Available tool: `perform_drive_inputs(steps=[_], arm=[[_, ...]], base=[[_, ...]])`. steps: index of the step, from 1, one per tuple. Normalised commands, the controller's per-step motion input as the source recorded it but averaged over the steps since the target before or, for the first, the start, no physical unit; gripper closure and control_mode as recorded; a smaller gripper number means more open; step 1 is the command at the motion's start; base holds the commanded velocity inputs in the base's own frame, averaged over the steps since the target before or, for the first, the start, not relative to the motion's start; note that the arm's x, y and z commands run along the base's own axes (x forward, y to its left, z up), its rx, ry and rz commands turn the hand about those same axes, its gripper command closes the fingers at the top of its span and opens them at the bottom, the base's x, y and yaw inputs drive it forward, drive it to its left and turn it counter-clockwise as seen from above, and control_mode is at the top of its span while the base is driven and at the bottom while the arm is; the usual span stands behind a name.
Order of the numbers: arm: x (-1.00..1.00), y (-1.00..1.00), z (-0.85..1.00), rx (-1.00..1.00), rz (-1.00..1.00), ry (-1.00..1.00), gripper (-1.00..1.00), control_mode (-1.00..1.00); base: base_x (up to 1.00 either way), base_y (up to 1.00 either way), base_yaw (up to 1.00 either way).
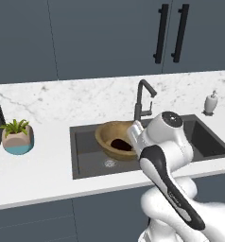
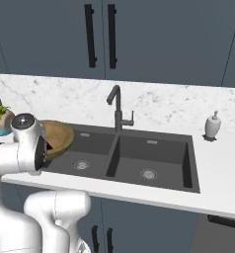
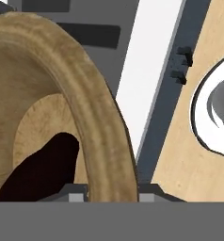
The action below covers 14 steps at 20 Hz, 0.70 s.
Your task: Pick the avocado from the sink and place it in the bowl. Then pick the bowl and place it in the microwave. Then close the microwave door and press the start button.
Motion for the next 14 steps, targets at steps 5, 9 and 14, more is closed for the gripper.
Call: perform_drive_inputs(steps=[5,9,14], arm=[[-0.82,-0.91,0.74,0.0,-0.24,0.13,1.0,-1.0],[-0.9,-0.89,0.38,0.0,-0.25,-0.02,1.0,-1.0],[-0.9,-0.62,0.56,-0.02,-0.19,-0.07,1.0,-1.0]], base=[[0.0,0.0,0.0],[0.0,0.0,0.0],[0.0,0.0,0.0]])
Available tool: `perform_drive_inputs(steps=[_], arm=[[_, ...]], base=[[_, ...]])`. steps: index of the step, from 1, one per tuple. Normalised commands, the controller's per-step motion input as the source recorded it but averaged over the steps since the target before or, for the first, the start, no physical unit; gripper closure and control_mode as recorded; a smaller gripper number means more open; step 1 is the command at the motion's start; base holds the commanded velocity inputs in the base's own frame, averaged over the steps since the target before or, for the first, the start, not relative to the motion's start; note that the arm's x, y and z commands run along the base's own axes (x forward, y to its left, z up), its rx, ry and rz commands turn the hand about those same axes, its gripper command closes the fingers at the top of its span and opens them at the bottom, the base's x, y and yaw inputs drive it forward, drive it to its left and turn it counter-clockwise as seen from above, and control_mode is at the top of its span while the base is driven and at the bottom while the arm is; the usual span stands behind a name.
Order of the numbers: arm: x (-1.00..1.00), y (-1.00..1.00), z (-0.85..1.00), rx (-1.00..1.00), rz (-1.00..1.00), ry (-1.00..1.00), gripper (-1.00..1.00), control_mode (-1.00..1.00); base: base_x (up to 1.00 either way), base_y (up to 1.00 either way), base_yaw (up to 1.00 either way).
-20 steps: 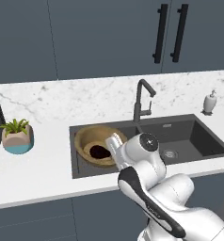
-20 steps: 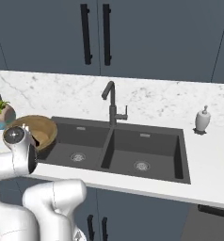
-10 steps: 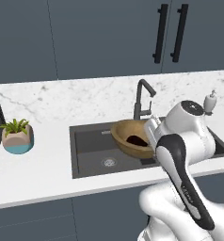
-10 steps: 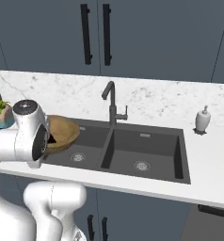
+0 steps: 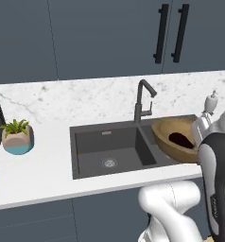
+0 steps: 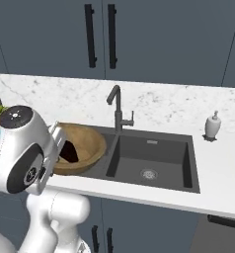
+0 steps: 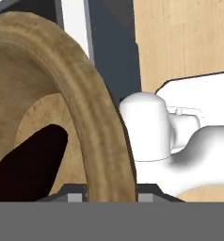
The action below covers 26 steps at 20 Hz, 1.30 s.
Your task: Pick the avocado from the sink and place it in the bowl. Then pick the bowl and place it in the microwave. Then close the microwave door and press the start button.
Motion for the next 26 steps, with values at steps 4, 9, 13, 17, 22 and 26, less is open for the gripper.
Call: perform_drive_inputs(steps=[4,9,13,17,22,26], arm=[[-0.38,-0.33,0.5,-0.06,-0.14,0.0,1.0,-1.0],[-0.18,-0.08,0.77,-0.15,-0.03,0.0,1.0,-1.0],[0.0,0.0,0.13,-0.06,0.03,-0.14,1.0,-1.0],[0.0,0.0,0.01,0.0,0.06,-0.23,1.0,-1.0],[-0.02,0.09,0.06,0.03,0.04,-0.23,1.0,-1.0],[0.0,0.36,0.61,-0.07,-0.04,0.05,1.0,-1.0]], base=[[0.0,0.0,0.0],[0.0,0.0,0.0],[0.0,0.0,0.0],[0.0,0.0,0.0],[0.0,0.0,0.0],[0.0,0.0,0.0]])
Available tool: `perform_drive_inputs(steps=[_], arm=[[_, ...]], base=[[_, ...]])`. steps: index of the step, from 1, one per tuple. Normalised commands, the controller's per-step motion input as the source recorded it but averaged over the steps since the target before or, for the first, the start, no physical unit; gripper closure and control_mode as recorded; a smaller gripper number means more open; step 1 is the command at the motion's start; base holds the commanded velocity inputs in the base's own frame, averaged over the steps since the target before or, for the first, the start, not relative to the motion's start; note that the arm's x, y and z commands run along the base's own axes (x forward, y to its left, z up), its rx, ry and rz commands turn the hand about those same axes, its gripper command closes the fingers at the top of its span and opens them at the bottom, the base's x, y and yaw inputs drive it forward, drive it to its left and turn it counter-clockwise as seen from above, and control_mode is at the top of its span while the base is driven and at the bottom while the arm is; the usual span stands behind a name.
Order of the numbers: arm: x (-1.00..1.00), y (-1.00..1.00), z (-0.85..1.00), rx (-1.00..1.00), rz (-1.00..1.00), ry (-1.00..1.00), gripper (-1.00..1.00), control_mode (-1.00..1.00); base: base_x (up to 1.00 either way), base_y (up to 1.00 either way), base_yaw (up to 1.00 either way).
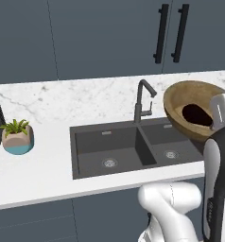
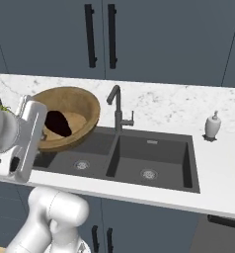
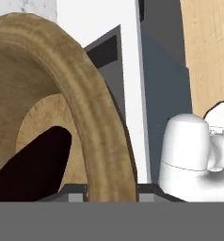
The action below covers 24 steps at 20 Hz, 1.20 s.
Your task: Pick the avocado from the sink and place it in the bowl. Then pick the bowl and place it in the microwave. Then close the microwave door and press the start button.
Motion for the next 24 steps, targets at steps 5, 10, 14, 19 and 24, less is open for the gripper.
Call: perform_drive_inputs(steps=[5,10,14,19,24], arm=[[0.0,0.15,0.49,-0.02,-0.01,0.01,1.0,-1.0],[-0.01,0.03,0.33,0.0,0.0,0.0,1.0,-1.0],[0.0,0.0,0.0,0.0,0.0,0.0,1.0,1.0],[0.0,0.0,0.0,0.0,0.0,0.0,1.0,1.0],[0.0,0.0,0.0,0.0,0.0,0.0,1.0,1.0]], base=[[0.0,0.0,0.0],[0.0,0.0,0.0],[0.0,-0.03,0.0],[-0.32,-0.94,-0.24],[-0.37,-0.74,-0.59]])
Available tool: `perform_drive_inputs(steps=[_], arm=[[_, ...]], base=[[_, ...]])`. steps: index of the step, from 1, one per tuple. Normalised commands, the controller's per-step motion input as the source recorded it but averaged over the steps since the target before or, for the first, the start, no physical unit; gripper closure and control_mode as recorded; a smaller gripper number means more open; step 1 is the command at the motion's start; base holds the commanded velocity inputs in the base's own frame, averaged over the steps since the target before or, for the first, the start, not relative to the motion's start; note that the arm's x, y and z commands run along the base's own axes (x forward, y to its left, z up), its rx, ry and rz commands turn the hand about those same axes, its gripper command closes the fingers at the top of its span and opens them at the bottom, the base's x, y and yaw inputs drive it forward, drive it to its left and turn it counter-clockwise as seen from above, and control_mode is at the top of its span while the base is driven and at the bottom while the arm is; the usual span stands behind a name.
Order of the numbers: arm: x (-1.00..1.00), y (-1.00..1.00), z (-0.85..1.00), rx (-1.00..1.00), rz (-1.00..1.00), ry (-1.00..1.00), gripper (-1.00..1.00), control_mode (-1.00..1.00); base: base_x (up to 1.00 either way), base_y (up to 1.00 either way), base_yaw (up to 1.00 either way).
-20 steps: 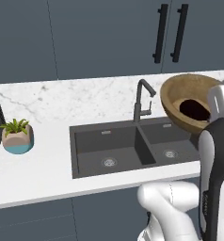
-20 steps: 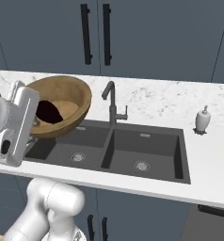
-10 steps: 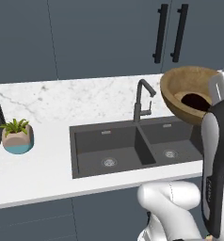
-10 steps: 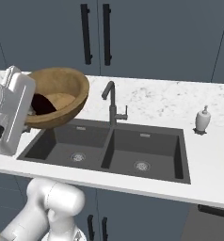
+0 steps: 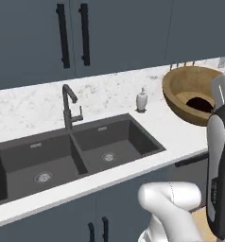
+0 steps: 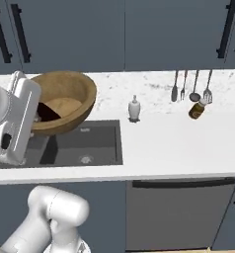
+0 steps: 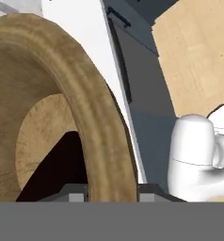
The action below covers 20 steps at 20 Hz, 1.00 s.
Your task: Pick the avocado from the sink and place it in the bowl. Then pick the bowl and place it in the microwave. Then close the microwave door and press the start button.
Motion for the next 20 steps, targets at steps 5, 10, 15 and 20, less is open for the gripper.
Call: perform_drive_inputs(steps=[5,10,15,20], arm=[[0.0,0.0,0.0,0.0,0.0,0.0,1.0,1.0],[0.0,0.0,0.0,0.0,0.0,0.0,1.0,1.0],[0.0,0.0,0.0,0.0,0.0,0.0,1.0,1.0],[0.0,0.0,0.0,0.0,0.0,0.0,1.0,1.0]], base=[[-0.04,-0.12,-0.92],[0.0,0.0,-1.0],[0.0,-0.22,-0.94],[0.01,-0.64,-0.83]])
